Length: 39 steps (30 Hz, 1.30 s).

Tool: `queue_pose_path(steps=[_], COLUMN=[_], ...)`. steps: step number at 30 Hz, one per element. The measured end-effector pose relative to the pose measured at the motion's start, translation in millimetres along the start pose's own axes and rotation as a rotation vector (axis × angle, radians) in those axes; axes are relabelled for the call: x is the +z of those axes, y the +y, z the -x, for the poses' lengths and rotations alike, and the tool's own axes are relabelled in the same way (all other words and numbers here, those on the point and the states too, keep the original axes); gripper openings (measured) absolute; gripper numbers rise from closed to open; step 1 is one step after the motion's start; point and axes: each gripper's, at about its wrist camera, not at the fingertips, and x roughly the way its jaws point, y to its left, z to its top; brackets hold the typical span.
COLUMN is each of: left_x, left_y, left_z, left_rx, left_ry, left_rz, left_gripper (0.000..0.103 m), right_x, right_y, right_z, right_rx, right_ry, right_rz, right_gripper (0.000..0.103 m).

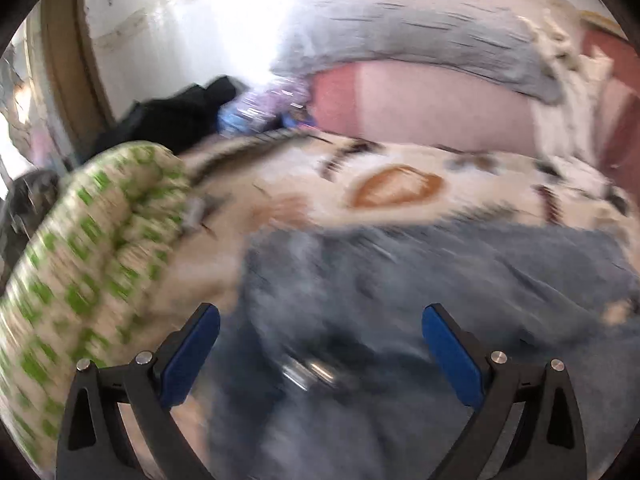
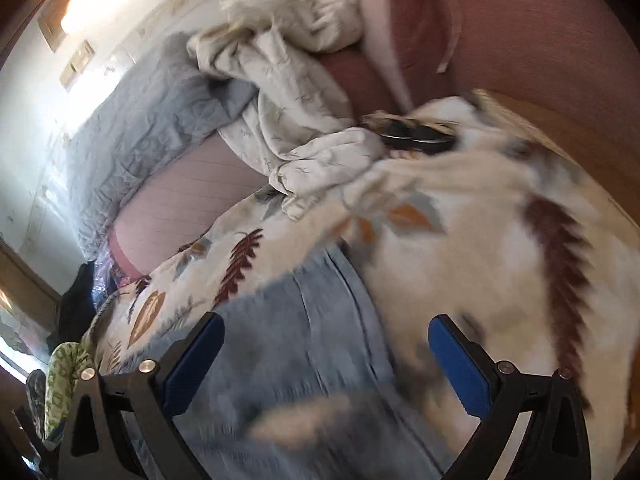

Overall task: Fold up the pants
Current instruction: 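Move the left tool to one leg hem while the right tool moves to the other hem, then close the left tool on one jeans hem while the right tool closes on the other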

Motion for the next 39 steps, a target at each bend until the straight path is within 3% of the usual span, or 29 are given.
queue_pose_path(steps=[1,4,9,17,22,28,31,32,35,37,39], left_x=[11.0,26.0,30.9,43.4,50.6,56.0,53.6,52.0,45.1,41.4,37.8], left_y=[12.1,42.2,69.1,74.7,69.3,75.8,68.9,65.6,53.9,47.4,42.0], left_z=[-14.0,-46.6,-79.9,-119.1,-141.1,-165.7,-168.3,-168.7,-170.2,-167.0,-160.9], left_rx=[0.037,0.046,0.043,-0.050,-0.048,-0.087,-0.113,-0.126,-0.164,-0.172,-0.181], left_ry=[0.027,0.102,0.176,0.284,0.318,0.358,0.361,0.361,0.378,0.361,0.341], left_rz=[-0.007,0.019,0.064,0.111,0.128,0.223,0.221,0.210,0.175,0.169,0.158], left_gripper=[0.101,0.101,0.101,0.101,0.101,0.100,0.094,0.087,0.054,0.044,0.027], right_x=[10.0,31.9,31.1,26.3,25.5,23.1,21.6,19.5,5.7,-6.4,-16.8], right_y=[4.4,8.1,6.2,6.2,13.3,20.8,20.4,18.7,10.6,0.4,-11.2], right_z=[-13.2,-59.2,-92.7,-95.9,-101.6,-110.5,-96.5,-89.4,-63.6,-41.9,-24.9], right_rx=[-0.017,-0.053,-0.076,-0.056,-0.064,-0.083,-0.055,-0.042,-0.051,-0.044,-0.020], right_ry=[0.013,0.091,0.157,0.166,0.185,0.183,0.152,0.152,0.174,0.196,0.231], right_rz=[0.006,-0.001,0.016,-0.001,0.022,0.043,0.049,0.055,0.102,0.137,0.151], right_gripper=[0.103,0.103,0.103,0.103,0.103,0.101,0.101,0.101,0.101,0.101,0.101])
